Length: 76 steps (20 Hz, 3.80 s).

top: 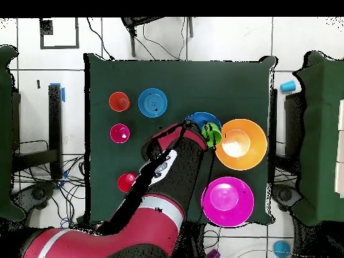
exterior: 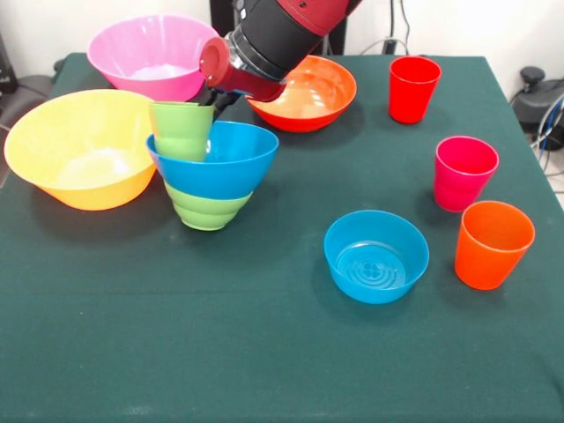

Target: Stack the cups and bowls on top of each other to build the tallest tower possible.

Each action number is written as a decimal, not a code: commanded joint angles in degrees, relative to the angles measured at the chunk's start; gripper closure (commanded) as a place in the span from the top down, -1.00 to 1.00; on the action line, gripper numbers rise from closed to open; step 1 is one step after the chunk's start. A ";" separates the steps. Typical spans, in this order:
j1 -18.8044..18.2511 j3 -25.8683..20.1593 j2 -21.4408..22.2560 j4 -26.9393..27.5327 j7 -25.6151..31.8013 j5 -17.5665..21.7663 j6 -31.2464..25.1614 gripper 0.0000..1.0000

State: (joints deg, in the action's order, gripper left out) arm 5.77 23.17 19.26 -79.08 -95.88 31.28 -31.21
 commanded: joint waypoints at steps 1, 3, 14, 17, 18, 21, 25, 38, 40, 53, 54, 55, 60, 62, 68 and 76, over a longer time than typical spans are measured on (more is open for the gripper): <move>-1.67 -9.35 0.43 1.55 0.80 -2.31 -3.94 -1.00; -1.67 -9.34 0.02 1.75 0.46 -2.37 -3.74 -1.00; 0.35 -3.86 -1.52 3.92 -1.13 1.64 -2.19 -1.00; 0.87 -2.97 -1.80 4.45 -1.69 2.01 -1.90 -1.00; 1.05 -2.66 -1.95 4.67 -1.92 2.13 -1.80 -1.00; 1.35 -1.84 -2.07 5.08 -1.95 2.53 -1.46 -1.00; 1.01 -1.99 -1.29 4.37 -0.71 2.40 -1.48 -1.00; -6.18 -14.26 0.53 0.09 4.00 -4.73 -4.51 -1.00; -7.58 -16.53 1.20 -1.04 4.05 -5.25 -2.63 -1.00; -9.55 -19.97 5.02 -4.17 3.73 -3.05 -2.11 -1.00; -9.55 -19.98 5.10 -4.18 3.63 -2.99 -2.15 -1.00; -9.51 -19.93 5.08 -4.04 3.67 -2.95 -2.51 -1.00; -9.51 -19.62 6.04 -4.34 4.05 -2.19 -3.00 -1.00; -9.39 -19.32 6.51 -4.32 4.28 -1.92 -3.49 -1.00; -10.24 -19.66 6.39 -4.19 4.87 -1.50 -3.45 -1.00; -10.56 -18.85 6.30 -3.53 5.26 -0.72 -4.20 -1.00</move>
State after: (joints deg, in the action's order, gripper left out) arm -3.39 10.42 26.34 -81.40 -95.88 28.28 -31.75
